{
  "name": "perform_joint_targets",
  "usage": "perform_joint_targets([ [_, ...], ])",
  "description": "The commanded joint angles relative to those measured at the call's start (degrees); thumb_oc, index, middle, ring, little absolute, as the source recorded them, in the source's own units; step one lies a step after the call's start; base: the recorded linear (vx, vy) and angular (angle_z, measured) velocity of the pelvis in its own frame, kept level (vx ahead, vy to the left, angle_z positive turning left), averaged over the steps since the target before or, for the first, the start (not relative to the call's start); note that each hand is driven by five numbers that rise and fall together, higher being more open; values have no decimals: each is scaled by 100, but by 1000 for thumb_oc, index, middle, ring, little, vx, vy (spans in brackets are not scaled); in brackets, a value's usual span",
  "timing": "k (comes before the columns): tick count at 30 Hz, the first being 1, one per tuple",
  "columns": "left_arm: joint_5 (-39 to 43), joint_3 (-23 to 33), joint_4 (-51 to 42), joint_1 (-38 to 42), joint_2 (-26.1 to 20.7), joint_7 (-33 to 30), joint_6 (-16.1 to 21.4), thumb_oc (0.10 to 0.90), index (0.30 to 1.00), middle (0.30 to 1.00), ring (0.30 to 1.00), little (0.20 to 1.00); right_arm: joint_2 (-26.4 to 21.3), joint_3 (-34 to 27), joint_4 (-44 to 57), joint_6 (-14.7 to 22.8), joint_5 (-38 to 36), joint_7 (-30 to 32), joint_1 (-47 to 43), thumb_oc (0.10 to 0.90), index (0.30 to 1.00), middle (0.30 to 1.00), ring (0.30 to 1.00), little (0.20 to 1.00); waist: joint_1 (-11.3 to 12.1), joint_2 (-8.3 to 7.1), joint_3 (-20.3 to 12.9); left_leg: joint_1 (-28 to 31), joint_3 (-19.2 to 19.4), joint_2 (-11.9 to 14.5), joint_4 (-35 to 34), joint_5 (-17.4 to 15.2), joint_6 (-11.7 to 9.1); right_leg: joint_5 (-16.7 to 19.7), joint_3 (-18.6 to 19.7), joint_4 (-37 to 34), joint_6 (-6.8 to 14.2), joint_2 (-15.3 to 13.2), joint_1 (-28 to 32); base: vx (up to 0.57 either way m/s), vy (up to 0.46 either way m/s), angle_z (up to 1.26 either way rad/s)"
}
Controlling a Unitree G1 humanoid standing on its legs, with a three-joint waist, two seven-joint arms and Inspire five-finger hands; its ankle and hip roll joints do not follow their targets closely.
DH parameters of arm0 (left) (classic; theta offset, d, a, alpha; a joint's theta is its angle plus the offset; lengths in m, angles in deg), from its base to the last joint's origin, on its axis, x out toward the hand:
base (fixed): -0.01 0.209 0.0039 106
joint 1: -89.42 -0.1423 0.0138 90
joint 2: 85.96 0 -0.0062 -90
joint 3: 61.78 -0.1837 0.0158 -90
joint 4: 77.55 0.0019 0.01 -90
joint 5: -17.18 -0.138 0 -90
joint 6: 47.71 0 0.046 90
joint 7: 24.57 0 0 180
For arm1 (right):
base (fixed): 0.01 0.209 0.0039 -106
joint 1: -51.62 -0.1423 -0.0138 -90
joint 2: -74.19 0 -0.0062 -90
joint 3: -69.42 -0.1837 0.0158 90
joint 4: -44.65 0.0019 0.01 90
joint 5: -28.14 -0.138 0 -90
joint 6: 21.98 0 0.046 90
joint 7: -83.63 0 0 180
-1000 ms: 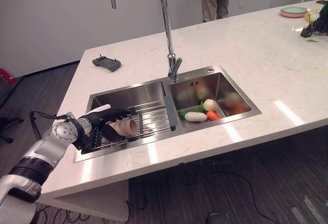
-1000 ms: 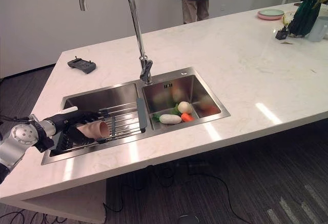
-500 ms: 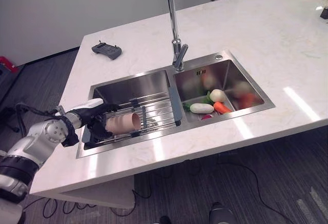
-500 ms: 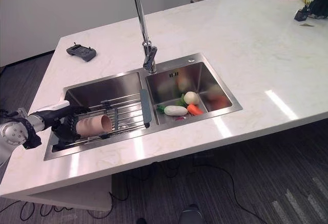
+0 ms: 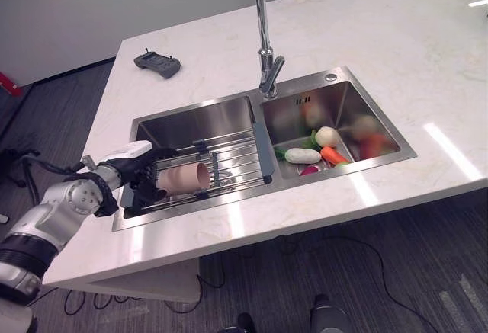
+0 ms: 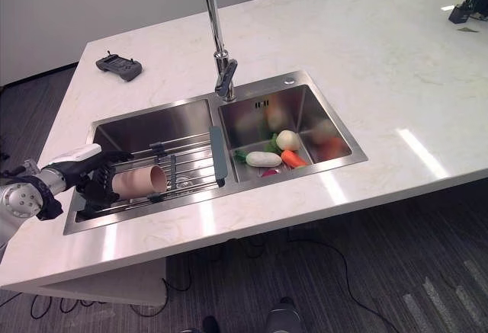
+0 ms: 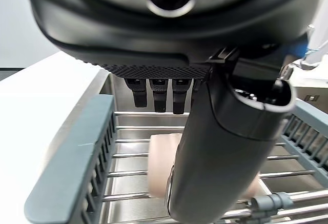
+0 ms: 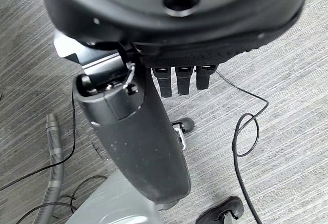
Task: Place the dishes in the dishwasher.
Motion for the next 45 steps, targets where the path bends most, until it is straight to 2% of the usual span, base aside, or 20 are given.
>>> perform_joint_targets([
  [1,-203,900,-41,315,-402,-416,-65,800,900,900,900,900,-153,71,281,54,-119,33,214,800,900,900,900,900,-142,-39,-183,-258,-306,-56,657,-470,125,590,81,-528,664,-309,241,0,0,0],
  [12,-372,680,28,381,-355,-190,-73,800,900,900,900,900,-239,-7,301,62,-256,-43,234,800,900,900,900,900,-229,-32,-86,-289,-247,-38,657,-443,100,635,149,-528,685,-327,169,7,7,-1],
  [16,-765,509,103,455,-388,-83,-82,800,900,900,900,900,-316,-23,463,-79,-516,-92,235,800,900,900,900,900,-311,-15,28,-348,-208,-31,657,-416,85,666,220,-528,691,-331,89,-4,29,-7],
  [22,-651,336,346,654,-335,-357,-147,800,900,900,900,900,-499,-111,531,-117,-609,-176,165,800,900,900,900,900,-416,41,260,-524,-185,-51,657,-372,62,705,322,-528,680,-335,-114,-48,53,-10],
  [30,-439,191,536,1029,-244,-343,-316,800,900,900,900,900,-671,-112,662,3,-863,-168,1,800,900,900,900,900,-512,65,516,-772,-177,-51,657,-298,16,758,379,-528,666,-344,-382,-74,30,-6],
  [36,-315,88,877,1319,-168,-515,-325,800,900,900,900,900,-719,-54,823,-89,-961,-149,-153,800,900,900,900,900,-553,35,707,-965,-168,-10,657,-227,-12,804,403,-528,646,-334,-577,-92,13,-4],
  [44,-338,-71,1158,1650,-92,-531,-347,800,900,900,900,900,-694,111,893,-8,-801,-172,-312,800,900,900,900,900,-565,-39,834,-1111,-159,78,657,-170,-47,838,354,-528,623,-306,-718,-57,-17,-1],
  [45,-348,-97,1175,1695,-85,-519,-353,715,773,773,773,773,-684,144,913,-21,-821,-157,-339,800,900,900,900,900,-561,-57,851,-1137,-159,93,657,-163,-52,842,348,-528,620,-300,-742,-78,-45,-3],
])
